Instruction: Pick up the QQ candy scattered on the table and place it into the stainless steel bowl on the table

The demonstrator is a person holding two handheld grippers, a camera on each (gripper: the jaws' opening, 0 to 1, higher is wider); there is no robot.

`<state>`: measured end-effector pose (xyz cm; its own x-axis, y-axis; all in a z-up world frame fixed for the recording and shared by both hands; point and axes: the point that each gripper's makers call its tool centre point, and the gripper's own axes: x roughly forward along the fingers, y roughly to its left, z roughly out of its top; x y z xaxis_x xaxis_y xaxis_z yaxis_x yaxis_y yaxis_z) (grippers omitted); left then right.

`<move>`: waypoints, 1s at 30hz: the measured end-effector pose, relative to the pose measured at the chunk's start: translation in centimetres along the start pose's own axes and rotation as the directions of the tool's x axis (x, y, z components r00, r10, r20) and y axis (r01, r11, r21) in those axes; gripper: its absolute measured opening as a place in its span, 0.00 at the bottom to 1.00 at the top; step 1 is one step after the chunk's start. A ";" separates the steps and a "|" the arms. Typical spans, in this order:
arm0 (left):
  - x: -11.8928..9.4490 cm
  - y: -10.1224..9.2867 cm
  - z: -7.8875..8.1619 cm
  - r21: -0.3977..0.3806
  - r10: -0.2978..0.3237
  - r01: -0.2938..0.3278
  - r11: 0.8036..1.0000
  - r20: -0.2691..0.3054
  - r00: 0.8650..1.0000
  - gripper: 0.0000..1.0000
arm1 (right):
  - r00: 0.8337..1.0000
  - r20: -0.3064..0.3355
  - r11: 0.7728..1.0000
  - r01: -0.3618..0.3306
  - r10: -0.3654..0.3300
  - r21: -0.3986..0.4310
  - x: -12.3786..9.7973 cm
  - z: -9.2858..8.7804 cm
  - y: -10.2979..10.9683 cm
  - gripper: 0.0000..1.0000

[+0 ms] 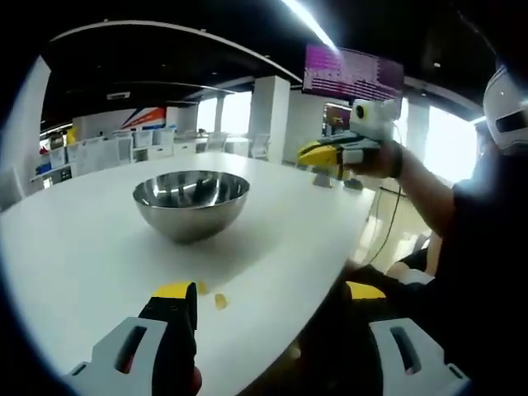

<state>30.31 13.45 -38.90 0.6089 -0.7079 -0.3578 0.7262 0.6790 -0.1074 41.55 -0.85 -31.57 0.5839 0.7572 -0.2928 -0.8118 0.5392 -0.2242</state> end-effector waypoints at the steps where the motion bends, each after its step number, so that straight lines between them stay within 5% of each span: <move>1: -0.1 0.1 -0.1 -0.001 0.002 -0.002 1.000 -0.001 1.000 0.71 | 1.000 -0.014 1.000 -0.016 0.016 -0.007 1.1 0.2 -0.2 0.07; 7: -0.8 0.4 -0.1 -0.009 0.011 -0.011 1.000 0.015 1.000 0.71 | 0.996 -0.052 0.998 -0.068 0.068 -0.002 7.1 0.4 -1.5 0.06; 10: -1.0 0.3 0.0 -0.009 0.010 -0.010 1.000 0.023 1.000 0.71 | 0.988 -0.129 0.995 -0.090 0.085 -0.040 10.1 -0.4 -2.1 0.06; 16: -1.7 0.7 -0.5 -0.015 0.021 -0.021 1.000 0.030 0.999 0.71 | 0.967 -0.216 0.986 -0.153 0.137 -0.063 13.1 -0.7 -1.8 0.06; 22: -2.0 0.8 -0.8 -0.028 0.023 -0.022 0.999 0.033 0.999 0.71 | 0.941 -0.296 0.977 -0.198 0.165 -0.084 14.4 -1.8 -0.7 0.06; 30: -2.1 0.9 -0.5 -0.028 0.022 -0.021 0.999 0.045 0.999 0.71 | 0.932 -0.318 0.974 -0.212 0.176 -0.083 14.4 -1.9 0.1 0.07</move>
<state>29.47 15.67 -38.73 0.6383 -0.7010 -0.3180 0.7045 0.6985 -0.1256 49.92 9.38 -37.61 0.4052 0.6832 -0.6076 -0.9132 0.3339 -0.2336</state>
